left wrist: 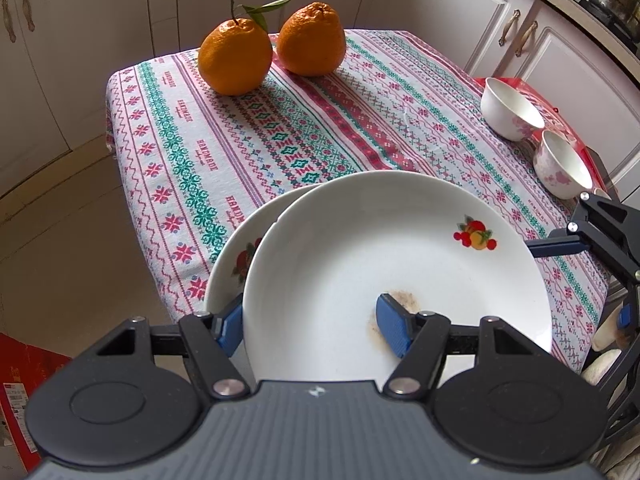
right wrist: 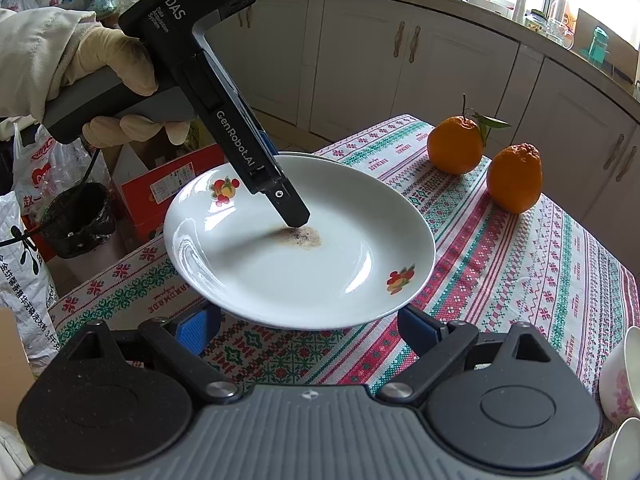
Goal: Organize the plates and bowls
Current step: 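Lift the stained plate with the left gripper and carry it toward the plate stack, then lower the stained plate onto the plate stack and open the left gripper, then move the right gripper to a white bowl and close on its rim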
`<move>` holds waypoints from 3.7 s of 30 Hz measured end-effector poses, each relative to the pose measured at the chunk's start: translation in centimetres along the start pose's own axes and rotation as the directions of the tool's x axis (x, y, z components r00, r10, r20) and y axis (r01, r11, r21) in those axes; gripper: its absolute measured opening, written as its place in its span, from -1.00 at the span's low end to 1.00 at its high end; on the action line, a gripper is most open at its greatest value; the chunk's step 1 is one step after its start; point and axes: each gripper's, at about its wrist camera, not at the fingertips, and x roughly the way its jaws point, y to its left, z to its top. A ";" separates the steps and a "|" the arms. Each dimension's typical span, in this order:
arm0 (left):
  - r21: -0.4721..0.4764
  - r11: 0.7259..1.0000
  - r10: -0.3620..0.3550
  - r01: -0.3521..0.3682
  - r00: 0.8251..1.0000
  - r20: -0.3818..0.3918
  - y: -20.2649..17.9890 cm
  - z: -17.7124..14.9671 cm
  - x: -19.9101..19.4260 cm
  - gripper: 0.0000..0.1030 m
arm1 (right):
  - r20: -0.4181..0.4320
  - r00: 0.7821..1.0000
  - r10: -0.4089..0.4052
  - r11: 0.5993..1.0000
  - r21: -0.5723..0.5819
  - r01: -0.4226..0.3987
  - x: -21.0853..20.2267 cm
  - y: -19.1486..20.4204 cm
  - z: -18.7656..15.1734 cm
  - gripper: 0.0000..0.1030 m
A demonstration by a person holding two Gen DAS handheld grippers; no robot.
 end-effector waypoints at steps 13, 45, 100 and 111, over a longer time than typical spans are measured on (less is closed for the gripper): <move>-0.032 0.999 0.000 0.000 1.000 0.014 0.5 -1.0 -1.6 0.31 | 0.011 0.999 0.034 0.999 0.021 -0.034 0.4 -0.6 -0.2 0.89; -0.088 0.994 0.065 -0.061 0.997 0.043 0.9 -2.0 -3.3 0.41 | 0.100 0.995 0.024 0.999 0.029 -0.027 -2.2 -0.4 -0.2 0.95; 0.458 0.888 -0.208 0.039 0.923 0.325 -35.6 -3.9 7.6 0.69 | -0.049 0.939 -0.339 0.796 0.518 0.315 -17.3 -16.1 -21.3 0.99; 0.450 0.888 -0.253 0.095 0.918 0.307 -36.6 -3.1 9.2 0.63 | -0.043 0.965 -0.258 0.786 0.572 0.236 -17.0 -18.3 -22.2 0.81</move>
